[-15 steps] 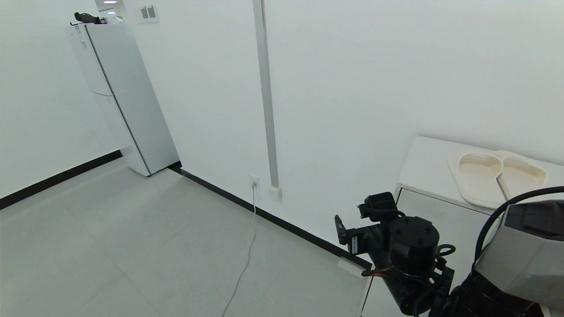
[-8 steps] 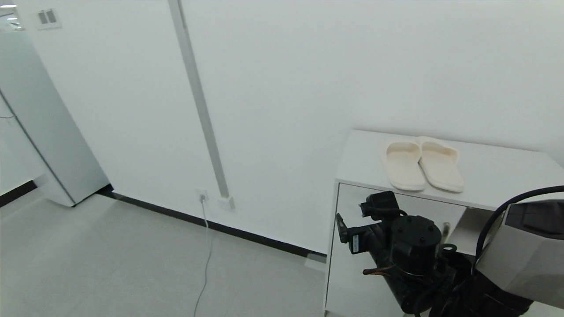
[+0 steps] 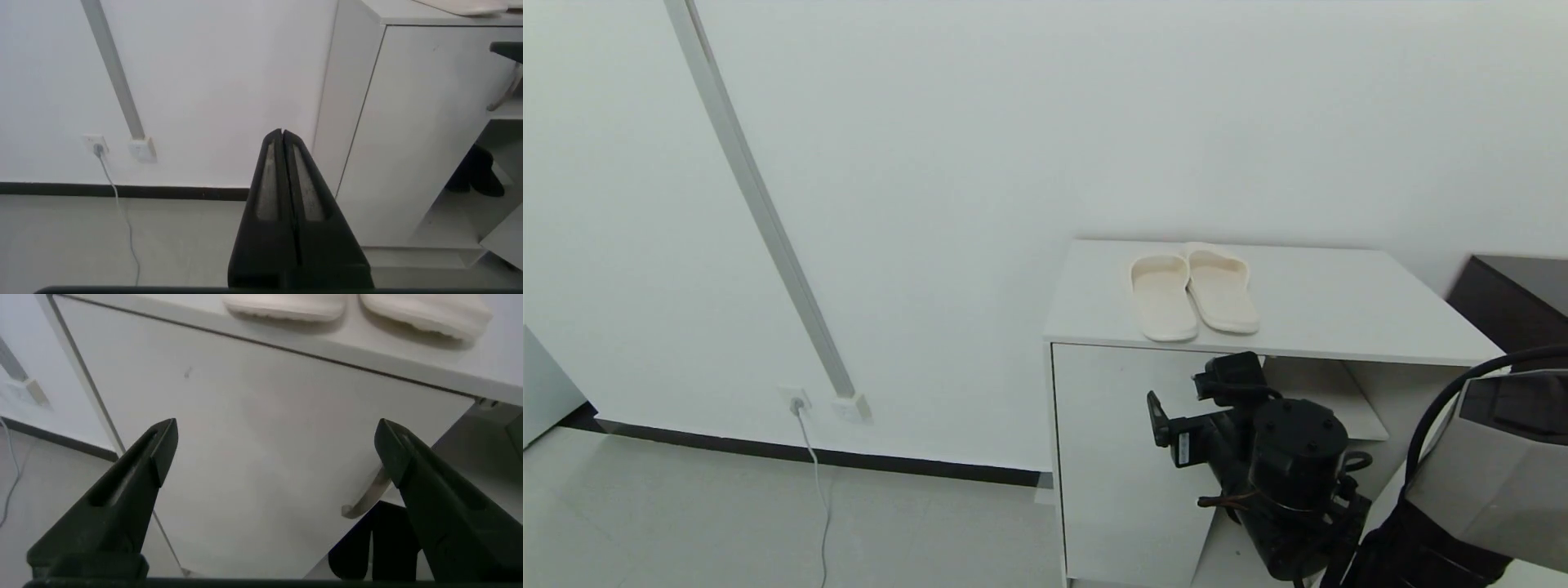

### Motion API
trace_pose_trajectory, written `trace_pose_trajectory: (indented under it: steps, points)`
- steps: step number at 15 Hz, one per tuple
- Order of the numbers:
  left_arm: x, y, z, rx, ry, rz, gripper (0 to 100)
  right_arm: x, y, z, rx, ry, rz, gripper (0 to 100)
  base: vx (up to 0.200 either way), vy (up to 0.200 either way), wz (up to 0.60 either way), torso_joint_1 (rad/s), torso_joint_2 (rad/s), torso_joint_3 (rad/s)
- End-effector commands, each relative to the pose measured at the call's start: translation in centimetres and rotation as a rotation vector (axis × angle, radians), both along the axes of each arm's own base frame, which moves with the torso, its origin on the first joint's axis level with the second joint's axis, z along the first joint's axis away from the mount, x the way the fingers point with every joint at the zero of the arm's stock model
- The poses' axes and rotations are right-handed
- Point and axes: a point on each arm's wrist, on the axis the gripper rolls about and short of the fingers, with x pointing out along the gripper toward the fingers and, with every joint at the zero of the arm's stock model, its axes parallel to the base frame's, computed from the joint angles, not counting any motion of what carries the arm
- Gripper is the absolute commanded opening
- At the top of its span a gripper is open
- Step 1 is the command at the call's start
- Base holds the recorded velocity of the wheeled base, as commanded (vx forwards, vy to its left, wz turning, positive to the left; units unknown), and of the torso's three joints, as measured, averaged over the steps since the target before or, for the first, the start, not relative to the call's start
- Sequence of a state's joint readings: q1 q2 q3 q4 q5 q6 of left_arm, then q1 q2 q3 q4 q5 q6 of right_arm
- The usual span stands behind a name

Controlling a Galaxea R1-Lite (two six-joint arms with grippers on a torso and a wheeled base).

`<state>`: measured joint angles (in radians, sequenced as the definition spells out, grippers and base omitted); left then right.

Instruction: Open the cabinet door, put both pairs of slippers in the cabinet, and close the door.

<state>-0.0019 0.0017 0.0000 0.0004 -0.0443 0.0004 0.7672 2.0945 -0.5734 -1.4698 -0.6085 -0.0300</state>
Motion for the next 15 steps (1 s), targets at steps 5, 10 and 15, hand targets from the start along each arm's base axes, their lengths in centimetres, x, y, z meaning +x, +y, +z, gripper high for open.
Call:
trace_pose_trajectory:
  steps: [5,10,15]
  points:
    - [0.0,0.0,0.0,0.0,-0.001,0.0,0,-0.06,-0.07,-0.24,-0.01,0.006,0.001,100,0.0,0.0,0.0,0.0,0.0,0.0]
    - [0.0,0.0,0.0,0.0,-0.001,0.002,0,-0.06,-0.07,-0.24,-0.011,0.005,0.001,100,0.0,0.0,0.0,0.13,-0.3,-0.17]
    - [0.0,0.0,0.0,0.0,-0.001,0.0,0,-0.06,-0.07,-0.24,-0.011,0.005,0.001,100,0.0,0.0,0.0,0.232,-0.52,-0.285]
